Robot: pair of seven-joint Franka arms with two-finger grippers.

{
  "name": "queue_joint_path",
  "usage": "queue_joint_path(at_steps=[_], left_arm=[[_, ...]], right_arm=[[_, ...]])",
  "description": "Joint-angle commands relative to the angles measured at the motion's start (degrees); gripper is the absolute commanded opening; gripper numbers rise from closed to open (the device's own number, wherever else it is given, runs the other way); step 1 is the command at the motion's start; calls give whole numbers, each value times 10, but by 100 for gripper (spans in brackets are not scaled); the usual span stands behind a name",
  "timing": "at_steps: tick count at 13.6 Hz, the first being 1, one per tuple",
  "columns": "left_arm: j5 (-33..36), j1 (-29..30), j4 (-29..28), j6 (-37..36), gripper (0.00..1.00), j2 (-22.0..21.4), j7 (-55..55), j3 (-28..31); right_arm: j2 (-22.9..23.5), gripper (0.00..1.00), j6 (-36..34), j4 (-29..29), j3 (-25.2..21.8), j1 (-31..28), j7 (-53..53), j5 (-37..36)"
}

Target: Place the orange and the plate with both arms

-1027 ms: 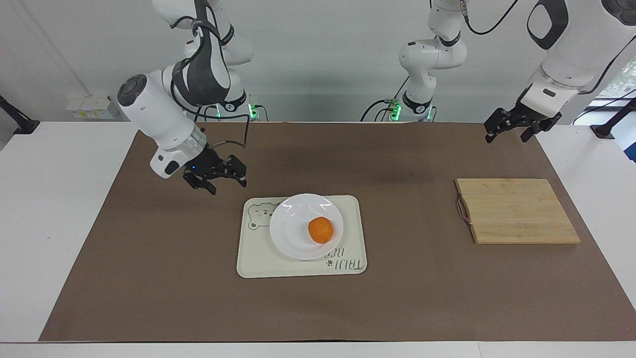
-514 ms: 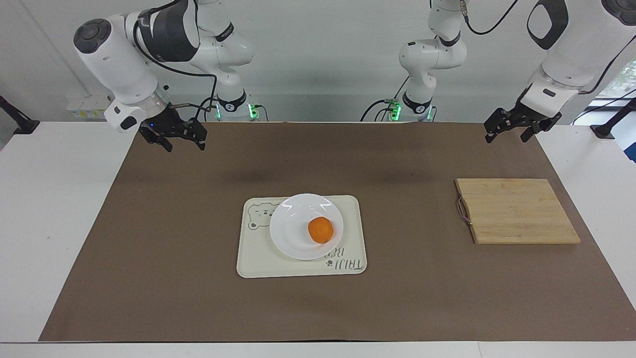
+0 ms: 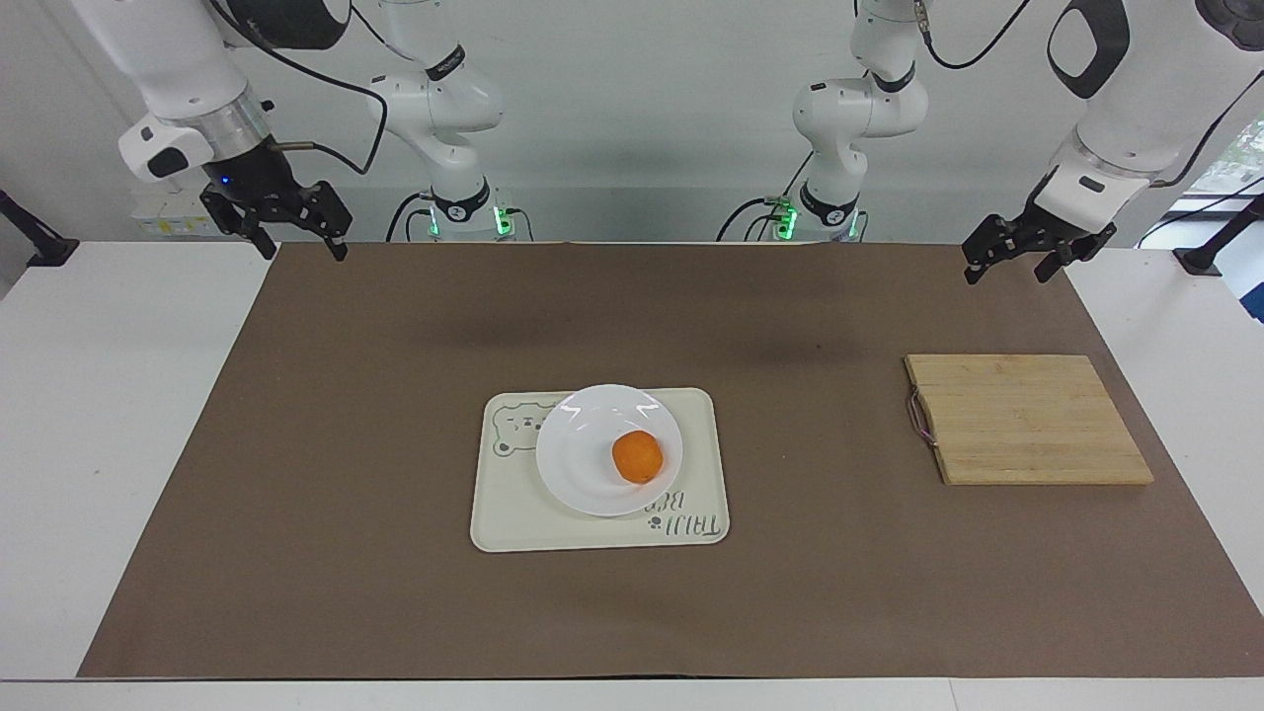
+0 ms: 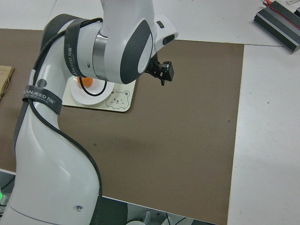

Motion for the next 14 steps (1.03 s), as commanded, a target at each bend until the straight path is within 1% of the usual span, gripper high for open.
queue_joint_path(at_steps=[1,2,4,11,14], left_arm=[[0,3,-4,-7,100,-7,-3,-1],[0,3,-4,-7,100,-7,-3,-1],[0,3,-4,-7,100,-7,-3,-1],[0,3,-4,-7,100,-7,-3,-1],[0,3,-4,-7,100,-7,-3,-1]], right_arm=[[5,100,-56,64,8,-4,6,-39],[2,100,-59,59,11,-3,12,-38],[-9,100,-54,27,13,-2,17,-32],[-16,100,-39,1,17,18,12,-40],[-17,100,-37,1,17,19,12,-41]])
